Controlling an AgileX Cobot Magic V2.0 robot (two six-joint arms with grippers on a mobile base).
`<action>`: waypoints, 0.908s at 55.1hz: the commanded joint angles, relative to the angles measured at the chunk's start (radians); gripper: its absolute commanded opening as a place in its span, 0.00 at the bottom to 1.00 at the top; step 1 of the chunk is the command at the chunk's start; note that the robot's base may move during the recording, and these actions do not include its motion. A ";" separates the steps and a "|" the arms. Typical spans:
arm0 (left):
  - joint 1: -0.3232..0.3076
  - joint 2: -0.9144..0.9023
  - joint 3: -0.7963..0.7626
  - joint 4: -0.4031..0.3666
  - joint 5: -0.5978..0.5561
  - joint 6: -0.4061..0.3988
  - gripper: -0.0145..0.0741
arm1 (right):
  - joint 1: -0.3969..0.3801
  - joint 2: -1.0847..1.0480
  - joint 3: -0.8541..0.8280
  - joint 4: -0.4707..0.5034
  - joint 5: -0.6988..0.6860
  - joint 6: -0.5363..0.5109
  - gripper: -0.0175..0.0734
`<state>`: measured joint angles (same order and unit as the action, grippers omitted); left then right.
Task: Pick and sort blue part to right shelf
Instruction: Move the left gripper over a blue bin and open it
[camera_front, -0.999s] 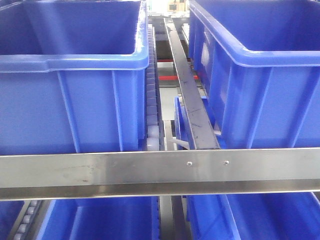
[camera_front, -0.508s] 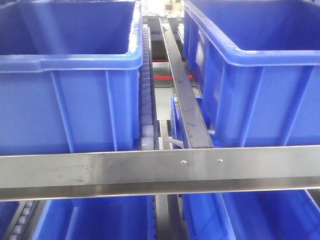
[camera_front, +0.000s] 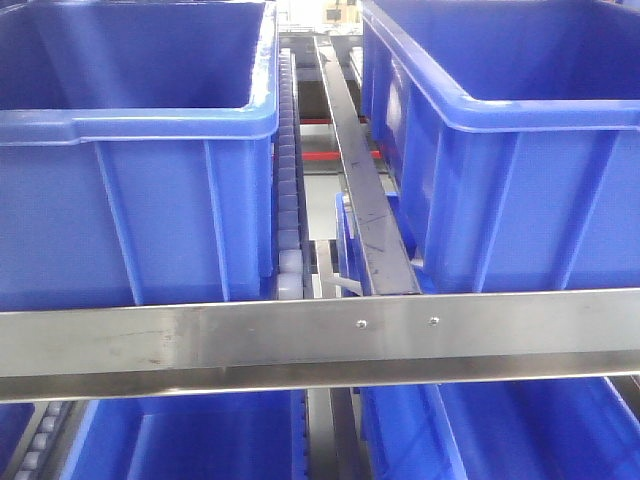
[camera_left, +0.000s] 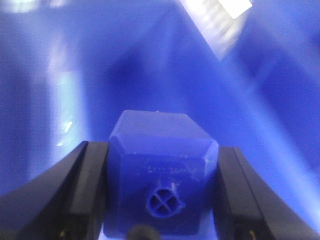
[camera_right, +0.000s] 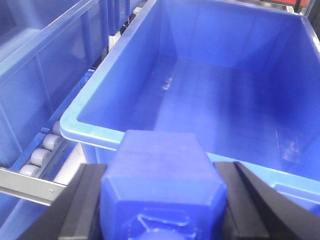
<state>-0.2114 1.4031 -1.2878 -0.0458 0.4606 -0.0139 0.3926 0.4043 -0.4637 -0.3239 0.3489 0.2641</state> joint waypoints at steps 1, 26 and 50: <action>0.016 0.074 -0.105 -0.010 -0.023 -0.001 0.54 | -0.002 0.006 -0.032 -0.019 -0.085 -0.009 0.33; 0.028 0.524 -0.415 -0.010 0.158 -0.001 0.54 | -0.002 0.006 -0.032 -0.019 -0.085 -0.009 0.33; 0.041 0.570 -0.460 -0.015 0.229 -0.001 0.88 | -0.002 0.006 -0.032 -0.019 -0.085 -0.009 0.33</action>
<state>-0.1790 2.0354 -1.7071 -0.0502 0.7075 -0.0139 0.3926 0.4043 -0.4637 -0.3239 0.3489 0.2641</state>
